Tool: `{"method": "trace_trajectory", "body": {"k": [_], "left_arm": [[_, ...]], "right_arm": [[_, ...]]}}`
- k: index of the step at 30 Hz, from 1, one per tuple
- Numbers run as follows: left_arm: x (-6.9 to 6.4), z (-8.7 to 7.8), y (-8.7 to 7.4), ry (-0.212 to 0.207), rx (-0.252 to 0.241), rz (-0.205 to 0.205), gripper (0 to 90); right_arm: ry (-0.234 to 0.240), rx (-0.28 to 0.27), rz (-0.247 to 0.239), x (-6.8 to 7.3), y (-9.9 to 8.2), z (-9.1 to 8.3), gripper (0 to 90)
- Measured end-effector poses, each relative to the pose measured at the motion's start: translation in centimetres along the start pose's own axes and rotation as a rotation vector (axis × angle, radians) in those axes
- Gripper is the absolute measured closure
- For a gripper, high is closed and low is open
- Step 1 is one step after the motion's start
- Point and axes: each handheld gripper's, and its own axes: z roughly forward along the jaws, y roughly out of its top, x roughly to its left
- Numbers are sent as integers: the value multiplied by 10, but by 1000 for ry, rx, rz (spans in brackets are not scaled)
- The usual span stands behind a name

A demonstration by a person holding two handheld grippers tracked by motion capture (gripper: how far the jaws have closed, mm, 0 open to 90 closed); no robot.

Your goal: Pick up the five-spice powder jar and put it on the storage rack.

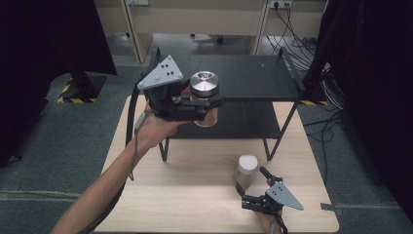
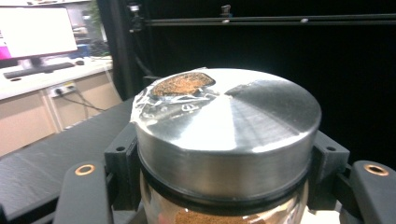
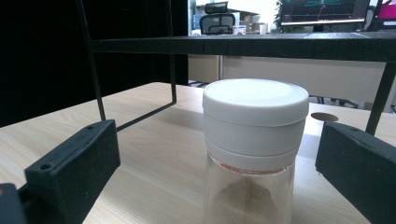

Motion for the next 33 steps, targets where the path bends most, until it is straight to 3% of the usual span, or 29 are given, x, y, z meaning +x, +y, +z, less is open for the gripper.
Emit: {"method": "trace_trajectory", "body": {"k": [8,16,21,25,33], "left_arm": [[3,17,12,125,18,-6,309],[9,32,15,247,26,-37,309],[9,42,14,313,42,-30,309],[10,49,15,346,57,-33,310],[16,55,8,375,38,-57,310]], "right_arm": [[3,-2,9,-1,0,0,1],[7,-3,14,-3,-1,0,1],[10,-1,14,-3,0,0,1],[10,-1,14,-3,0,0,1],[12,-1,14,-4,0,0,1]]}}
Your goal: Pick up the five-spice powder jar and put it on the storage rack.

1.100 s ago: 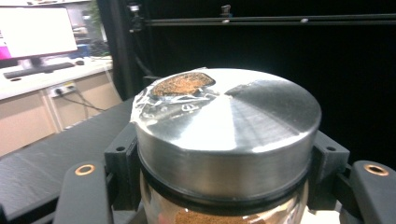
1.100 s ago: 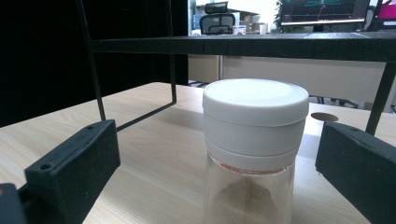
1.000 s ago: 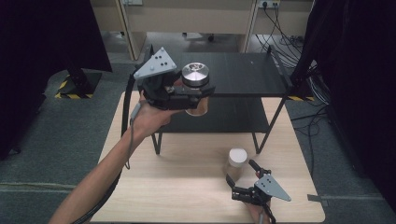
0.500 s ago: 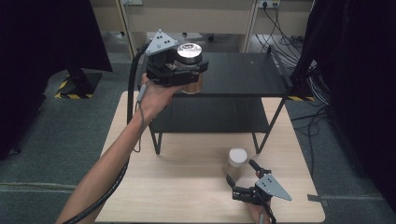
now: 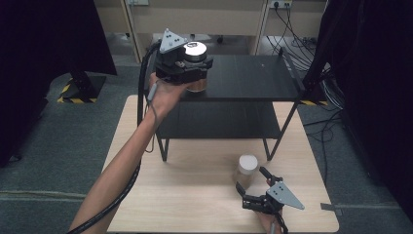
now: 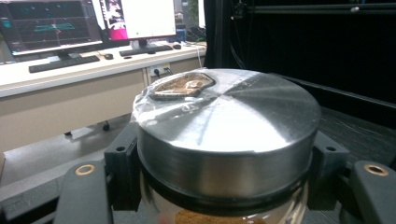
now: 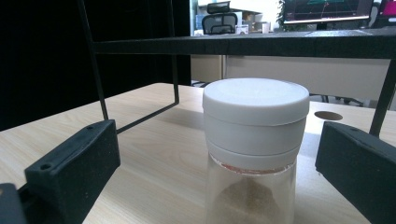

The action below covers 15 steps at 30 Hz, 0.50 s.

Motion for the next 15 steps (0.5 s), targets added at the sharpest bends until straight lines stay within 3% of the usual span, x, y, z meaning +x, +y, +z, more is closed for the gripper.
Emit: {"method": "trace_trajectory", "body": {"k": [3,7,8,13,15], "left_arm": [[0,3,0,12,-7,-17,310],[-2,9,0,30,4,-14,310],[0,11,-1,26,-5,5,309],[-5,15,-3,40,5,-20,310],[-9,18,-4,51,18,-5,310]], "right_arm": [[1,2,-3,1,0,0,1],[1,1,-1,0,0,0,1],[1,1,1,0,0,0,1],[1,-1,0,0,0,-1,1],[3,-1,-1,0,0,-1,1]]}}
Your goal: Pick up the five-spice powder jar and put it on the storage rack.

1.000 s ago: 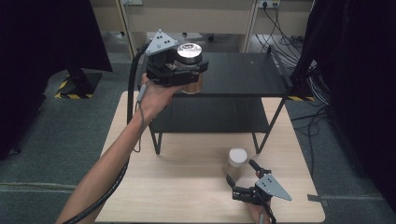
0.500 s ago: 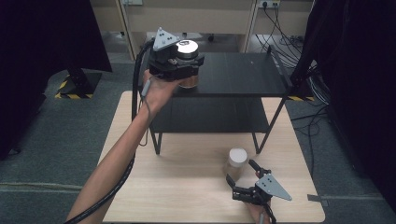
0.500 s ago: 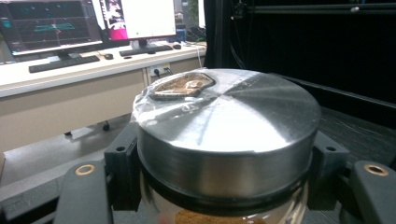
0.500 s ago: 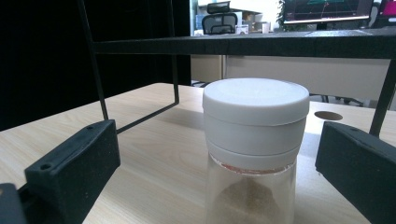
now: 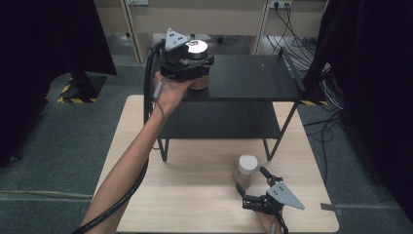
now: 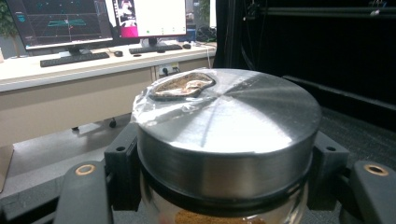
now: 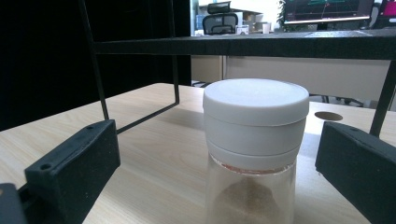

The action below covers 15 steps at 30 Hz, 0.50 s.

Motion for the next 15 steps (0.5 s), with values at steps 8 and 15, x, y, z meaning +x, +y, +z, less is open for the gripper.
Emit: {"method": "trace_trajectory", "body": {"k": [8,15], "left_arm": [[-3,2,-8,11,-15,9,307],[-9,-2,-16,34,-73,10,127]], "right_arm": [[0,-1,1,0,0,0,1],[4,-1,-5,0,0,0,1]]}}
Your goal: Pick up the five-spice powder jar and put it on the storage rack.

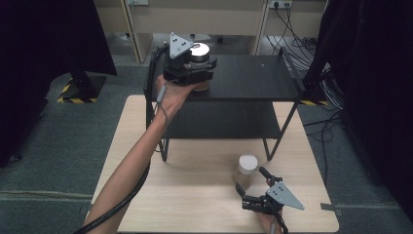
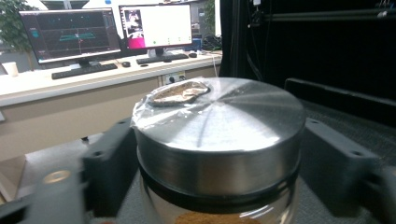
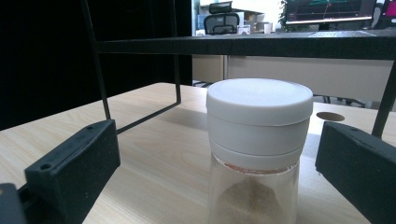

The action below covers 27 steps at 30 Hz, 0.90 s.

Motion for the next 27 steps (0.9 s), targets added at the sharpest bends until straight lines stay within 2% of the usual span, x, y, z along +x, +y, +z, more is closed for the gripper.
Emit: {"method": "trace_trajectory", "body": {"k": [2,4,7,11,19,23,27], "left_arm": [[3,-4,-3,2,-26,-20,71],[8,-8,-5,-13,-47,-39,63],[9,-12,-5,-20,-49,-36,60],[11,-22,-6,-56,-61,-31,50],[16,-38,-10,-86,-65,-53,36],[20,-49,-14,-117,-80,-60,33],[20,-64,-18,-146,-89,-49,31]], "right_arm": [[0,1,4,0,0,0,1],[2,0,3,0,0,0,1],[3,3,3,0,0,0,1],[4,2,1,0,0,0,1],[1,0,2,1,0,0,1],[3,1,-1,1,0,1,1],[2,2,1,1,0,1,1]]}}
